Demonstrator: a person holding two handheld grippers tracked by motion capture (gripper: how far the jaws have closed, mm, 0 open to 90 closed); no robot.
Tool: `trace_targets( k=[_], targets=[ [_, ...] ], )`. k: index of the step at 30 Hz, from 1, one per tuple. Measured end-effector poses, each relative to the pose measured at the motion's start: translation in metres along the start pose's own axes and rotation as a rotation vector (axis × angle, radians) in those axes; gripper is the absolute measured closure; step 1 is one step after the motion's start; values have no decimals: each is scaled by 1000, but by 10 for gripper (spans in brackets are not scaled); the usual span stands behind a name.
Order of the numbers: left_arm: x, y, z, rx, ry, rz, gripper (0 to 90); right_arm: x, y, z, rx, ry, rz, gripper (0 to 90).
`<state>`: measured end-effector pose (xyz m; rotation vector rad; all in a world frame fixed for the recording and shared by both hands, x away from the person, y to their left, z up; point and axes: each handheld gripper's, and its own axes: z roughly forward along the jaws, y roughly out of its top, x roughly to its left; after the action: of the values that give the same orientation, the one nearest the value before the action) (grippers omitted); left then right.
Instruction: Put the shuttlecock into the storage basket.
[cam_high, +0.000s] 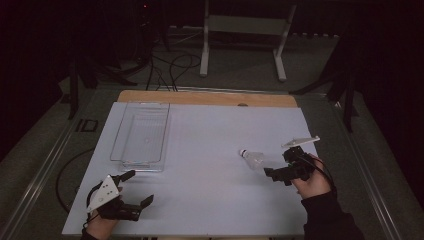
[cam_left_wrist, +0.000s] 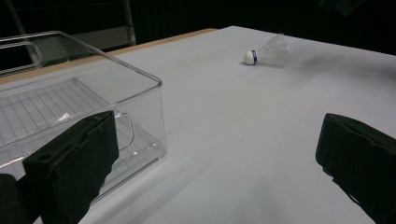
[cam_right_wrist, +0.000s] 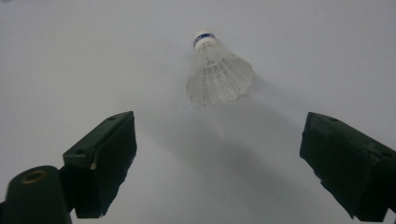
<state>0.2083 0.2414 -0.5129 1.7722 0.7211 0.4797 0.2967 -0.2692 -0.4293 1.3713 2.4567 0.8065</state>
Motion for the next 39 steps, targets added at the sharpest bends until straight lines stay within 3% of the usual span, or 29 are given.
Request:
trace_targets(
  k=[11, 16, 25, 26, 29, 39],
  targets=[
    [0, 0, 0, 2, 0, 2, 0, 4, 2, 12, 60, 11, 8, 102],
    [0, 0, 0, 2, 0, 3, 0, 8, 4, 22, 131, 48, 12, 117],
    [-1, 0, 1, 5, -2, 4, 0, 10, 3, 38, 223, 64, 26, 129],
    [-1, 0, 1, 5, -2, 4, 0, 11, 3, 44, 252, 68, 24, 121],
    [-1, 0, 1, 3, -2, 4, 0, 12, 3, 48, 276, 64, 9, 90],
    [-1, 0, 0, 3, -5, 2, 0, 17, 2, 70, 376, 57, 24, 90]
  ],
)
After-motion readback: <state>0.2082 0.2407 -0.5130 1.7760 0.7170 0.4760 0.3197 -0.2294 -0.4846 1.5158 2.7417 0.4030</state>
